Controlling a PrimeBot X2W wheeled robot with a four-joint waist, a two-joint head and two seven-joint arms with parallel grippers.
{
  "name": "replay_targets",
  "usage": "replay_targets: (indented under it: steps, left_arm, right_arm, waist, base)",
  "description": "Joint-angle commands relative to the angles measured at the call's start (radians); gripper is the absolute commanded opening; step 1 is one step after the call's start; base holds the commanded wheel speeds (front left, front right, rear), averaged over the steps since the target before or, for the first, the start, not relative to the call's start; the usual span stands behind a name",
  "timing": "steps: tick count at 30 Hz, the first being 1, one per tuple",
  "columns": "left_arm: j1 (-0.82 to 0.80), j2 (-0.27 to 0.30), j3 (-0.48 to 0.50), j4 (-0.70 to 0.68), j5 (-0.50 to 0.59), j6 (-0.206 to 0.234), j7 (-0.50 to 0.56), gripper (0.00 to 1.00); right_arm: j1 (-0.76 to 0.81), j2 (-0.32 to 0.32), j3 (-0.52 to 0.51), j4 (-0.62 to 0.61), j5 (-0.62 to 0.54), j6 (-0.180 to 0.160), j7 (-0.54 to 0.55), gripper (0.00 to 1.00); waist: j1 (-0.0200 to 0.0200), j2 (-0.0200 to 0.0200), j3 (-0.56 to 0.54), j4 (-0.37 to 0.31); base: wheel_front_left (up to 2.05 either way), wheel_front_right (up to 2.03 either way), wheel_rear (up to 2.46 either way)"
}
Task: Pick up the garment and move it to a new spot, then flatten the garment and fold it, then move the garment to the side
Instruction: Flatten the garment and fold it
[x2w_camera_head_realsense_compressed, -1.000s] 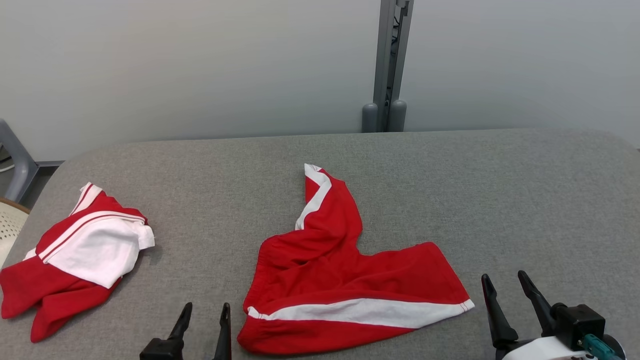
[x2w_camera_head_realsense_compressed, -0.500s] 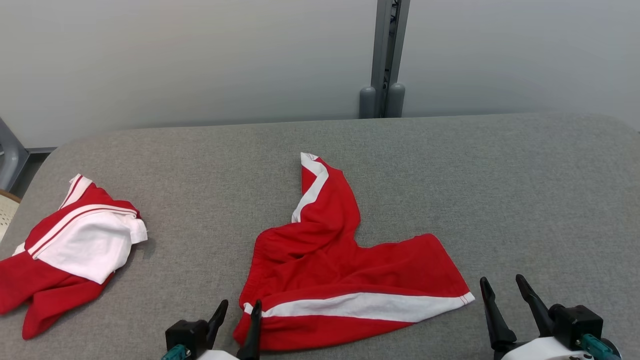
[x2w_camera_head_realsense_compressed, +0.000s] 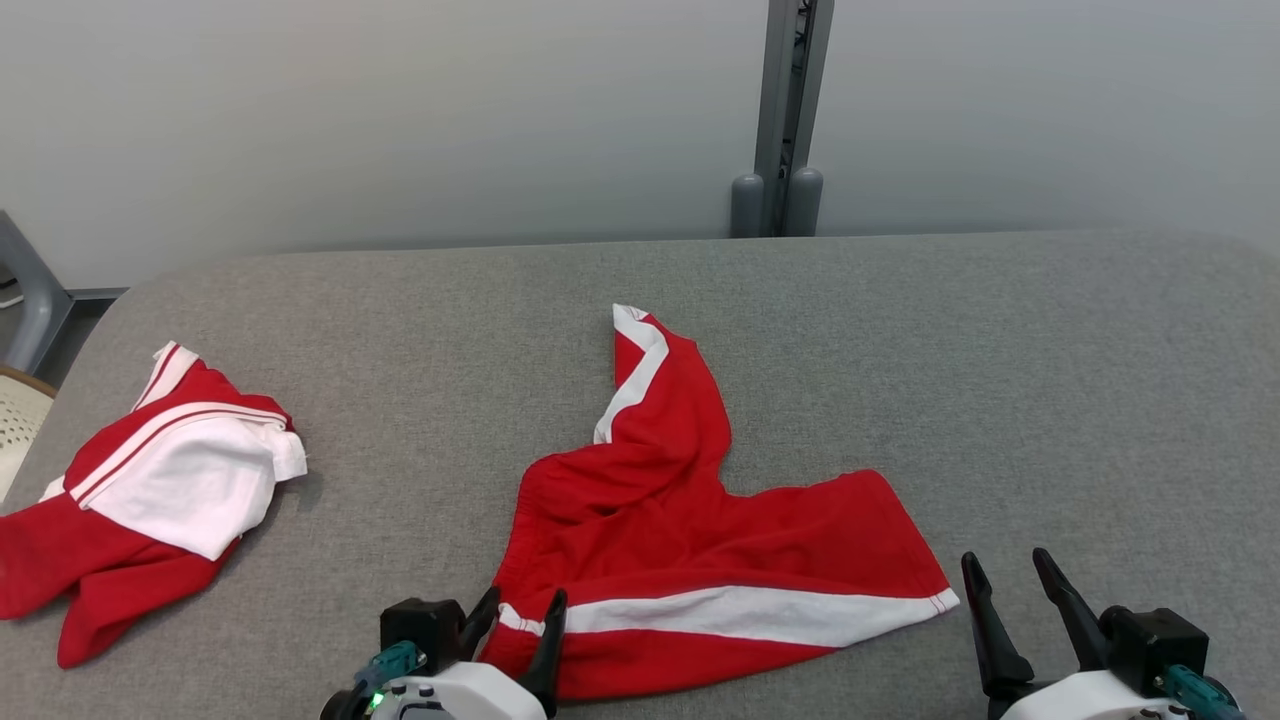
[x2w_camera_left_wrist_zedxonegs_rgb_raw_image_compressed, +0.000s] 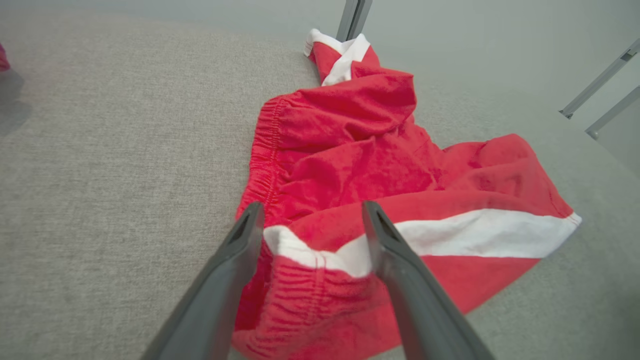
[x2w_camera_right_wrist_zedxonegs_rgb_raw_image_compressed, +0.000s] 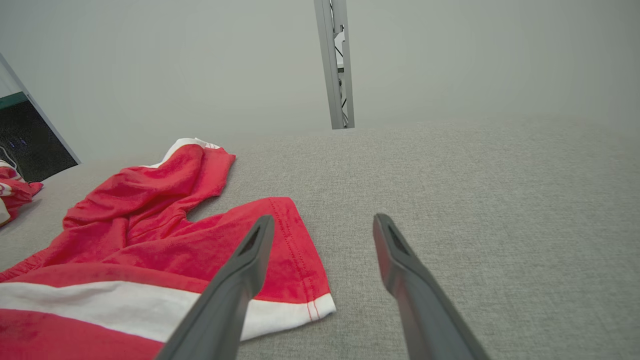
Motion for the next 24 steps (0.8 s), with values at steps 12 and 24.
replay_targets:
  steps: [12, 24]
  left_arm:
    - [0.019, 0.090, -0.030, -0.195, 0.007, 0.045, 0.219, 1.00]
    - [0.058, 0.143, -0.045, -0.399, -0.052, 0.056, 0.429, 1.00]
  right_arm:
    - [-0.004, -0.004, -0.005, 0.003, 0.020, 0.000, 0.000, 1.00]
    - [-0.015, -0.004, 0.001, 0.011, 0.030, 0.000, 0.000, 1.00]
  waist:
    - [0.0000, 0.0000, 0.010, 0.041]
    - [0.0000, 0.0000, 0.028, 0.041]
  base:
    - [0.00, 0.00, 0.00]
    - [0.00, 0.00, 0.00]
